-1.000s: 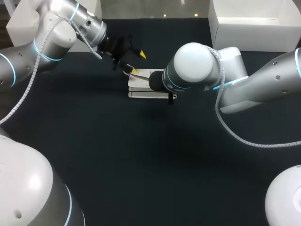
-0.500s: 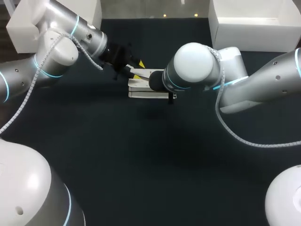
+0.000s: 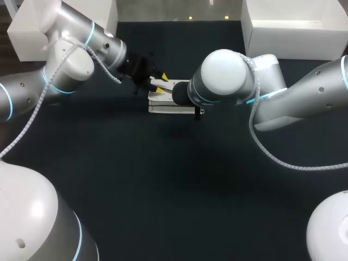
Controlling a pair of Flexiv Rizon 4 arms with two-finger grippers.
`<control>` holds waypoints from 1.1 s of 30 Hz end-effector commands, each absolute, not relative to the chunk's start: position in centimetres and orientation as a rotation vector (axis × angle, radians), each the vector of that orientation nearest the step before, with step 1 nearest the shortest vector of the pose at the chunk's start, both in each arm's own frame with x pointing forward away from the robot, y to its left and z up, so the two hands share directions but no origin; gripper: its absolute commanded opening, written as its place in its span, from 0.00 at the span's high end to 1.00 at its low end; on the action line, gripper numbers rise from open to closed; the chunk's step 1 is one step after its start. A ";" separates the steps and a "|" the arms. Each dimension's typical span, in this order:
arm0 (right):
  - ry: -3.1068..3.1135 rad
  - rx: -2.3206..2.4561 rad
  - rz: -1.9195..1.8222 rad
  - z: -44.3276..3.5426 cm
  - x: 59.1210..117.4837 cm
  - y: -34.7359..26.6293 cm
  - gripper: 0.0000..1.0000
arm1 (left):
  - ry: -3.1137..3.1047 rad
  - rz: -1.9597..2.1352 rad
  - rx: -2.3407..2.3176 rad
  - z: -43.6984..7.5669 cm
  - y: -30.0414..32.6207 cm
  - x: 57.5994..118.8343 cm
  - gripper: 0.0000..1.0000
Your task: Pick up the bag, open it, inspect its contents, close it, and place it on the opposite side
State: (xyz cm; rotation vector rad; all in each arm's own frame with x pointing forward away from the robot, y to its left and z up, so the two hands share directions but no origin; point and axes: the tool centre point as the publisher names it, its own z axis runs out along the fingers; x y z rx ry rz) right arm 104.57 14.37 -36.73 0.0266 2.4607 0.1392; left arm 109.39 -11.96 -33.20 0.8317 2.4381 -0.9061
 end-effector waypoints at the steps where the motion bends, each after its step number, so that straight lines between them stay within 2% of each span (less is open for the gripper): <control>1: 2.455 0.027 0.141 -36.9 104.5 14.4 1.00 | 2.434 -0.902 0.829 -33.7 -12.1 109.4 0.60; 11: 2.455 0.027 0.141 -36.9 104.5 14.4 1.00 | 2.434 -0.880 0.838 -34.4 -12.7 110.1 0.64; 22: 2.455 0.027 0.141 -36.9 104.5 14.4 1.00 | 2.430 -0.837 0.827 -35.0 -13.2 111.1 0.72; 28: 2.455 0.027 0.141 -36.9 104.5 14.4 1.00 | 2.431 -0.833 0.806 -35.0 -13.2 111.7 0.82; 32: 2.455 0.027 0.141 -36.9 104.5 14.4 1.00 | 2.433 -0.850 0.786 -34.8 -13.1 112.0 0.98; 33: 2.455 0.027 0.141 -36.9 104.5 14.4 1.00 | 2.434 -0.857 0.778 -34.7 -13.1 112.0 1.00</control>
